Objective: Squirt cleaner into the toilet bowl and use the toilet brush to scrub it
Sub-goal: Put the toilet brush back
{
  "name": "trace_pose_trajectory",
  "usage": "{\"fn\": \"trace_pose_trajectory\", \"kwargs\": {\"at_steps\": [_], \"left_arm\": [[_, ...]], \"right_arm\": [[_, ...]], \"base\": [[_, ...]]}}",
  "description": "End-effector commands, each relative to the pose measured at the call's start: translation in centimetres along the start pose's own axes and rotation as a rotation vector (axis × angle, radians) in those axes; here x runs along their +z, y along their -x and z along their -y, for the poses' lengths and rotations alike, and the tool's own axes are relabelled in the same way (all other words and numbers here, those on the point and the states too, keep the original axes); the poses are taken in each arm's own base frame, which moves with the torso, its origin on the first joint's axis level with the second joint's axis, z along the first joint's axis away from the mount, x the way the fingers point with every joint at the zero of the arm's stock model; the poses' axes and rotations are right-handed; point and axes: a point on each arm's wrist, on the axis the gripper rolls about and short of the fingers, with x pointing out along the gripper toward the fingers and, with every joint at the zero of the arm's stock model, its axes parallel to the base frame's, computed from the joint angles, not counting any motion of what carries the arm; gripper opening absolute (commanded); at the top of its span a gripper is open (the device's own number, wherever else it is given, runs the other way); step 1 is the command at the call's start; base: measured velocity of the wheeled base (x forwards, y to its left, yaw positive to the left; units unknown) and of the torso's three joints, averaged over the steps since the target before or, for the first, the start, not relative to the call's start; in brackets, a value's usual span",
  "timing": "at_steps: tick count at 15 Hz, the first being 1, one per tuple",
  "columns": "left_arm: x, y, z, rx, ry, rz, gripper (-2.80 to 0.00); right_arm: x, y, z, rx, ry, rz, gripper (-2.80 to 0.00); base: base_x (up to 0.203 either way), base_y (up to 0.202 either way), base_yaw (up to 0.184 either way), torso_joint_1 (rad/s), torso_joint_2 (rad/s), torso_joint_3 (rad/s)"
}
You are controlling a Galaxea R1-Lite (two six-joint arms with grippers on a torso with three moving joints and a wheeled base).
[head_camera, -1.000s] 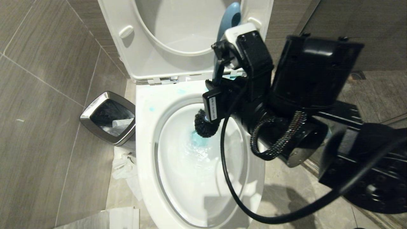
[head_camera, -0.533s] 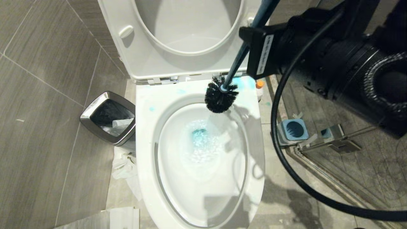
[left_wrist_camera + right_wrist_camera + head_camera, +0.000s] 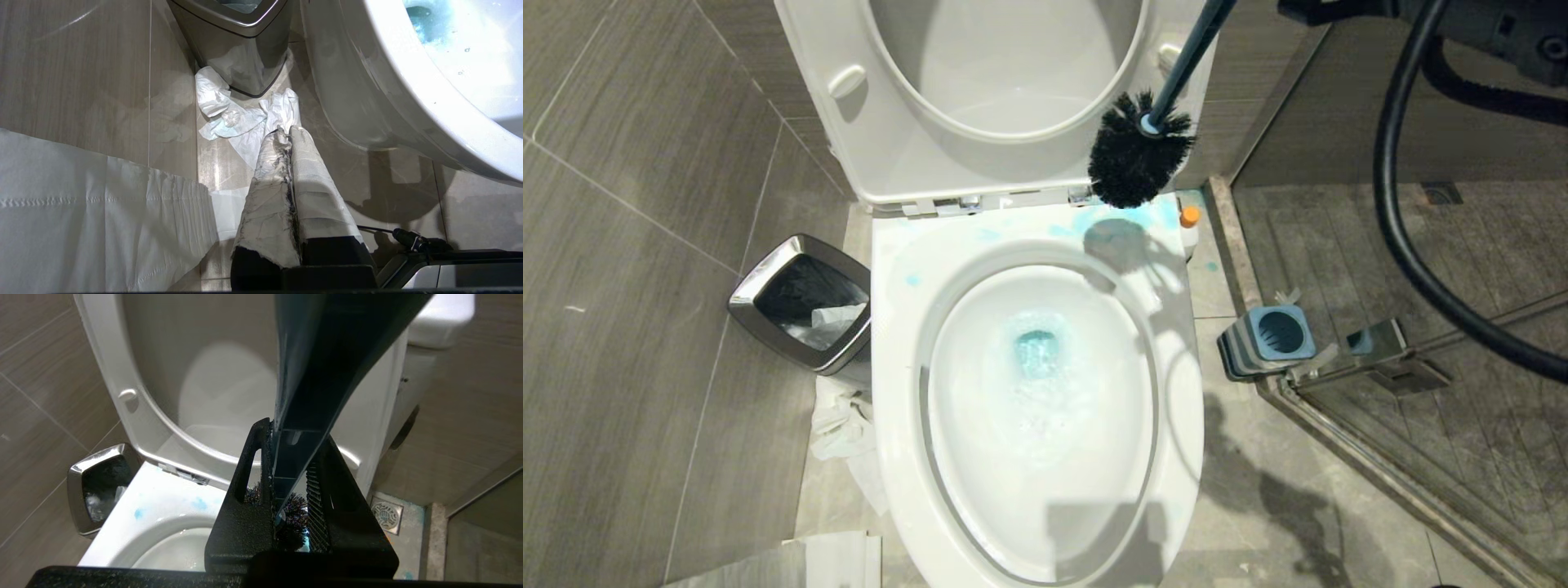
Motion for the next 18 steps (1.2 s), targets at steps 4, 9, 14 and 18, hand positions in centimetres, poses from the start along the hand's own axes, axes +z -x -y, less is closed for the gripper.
{"fn": "trace_pose_trajectory", "kwargs": {"at_steps": [4,9,14,18], "left_arm": [[0.0,0.0,0.0,0.0,0.0,0.0,-2.8],[0.0,0.0,0.0,0.0,0.001,0.0,-2.8],[0.0,0.0,0.0,0.0,0.001,0.0,-2.8],[0.0,0.0,0.0,0.0,0.001,-0.002,-2.8]], "right_arm": [[0.8,-0.2,1.3,-0.047,0.037,0.019,-2.8],[1.4,-0.3,1.9,-0.056,0.049,0.008,-2.8],[1.1,-0.6,4.0,-0.125,0.071,0.006,-2.8],[0.6,-0.6,7.0,-0.194,0.079,0.004,-2.8]], "base": [[0.0,0.0,0.0,0.0,0.0,0.0],[0.0,0.0,0.0,0.0,0.0,0.0],[0.0,0.0,0.0,0.0,0.0,0.0],[0.0,0.0,0.0,0.0,0.0,0.0]]}}
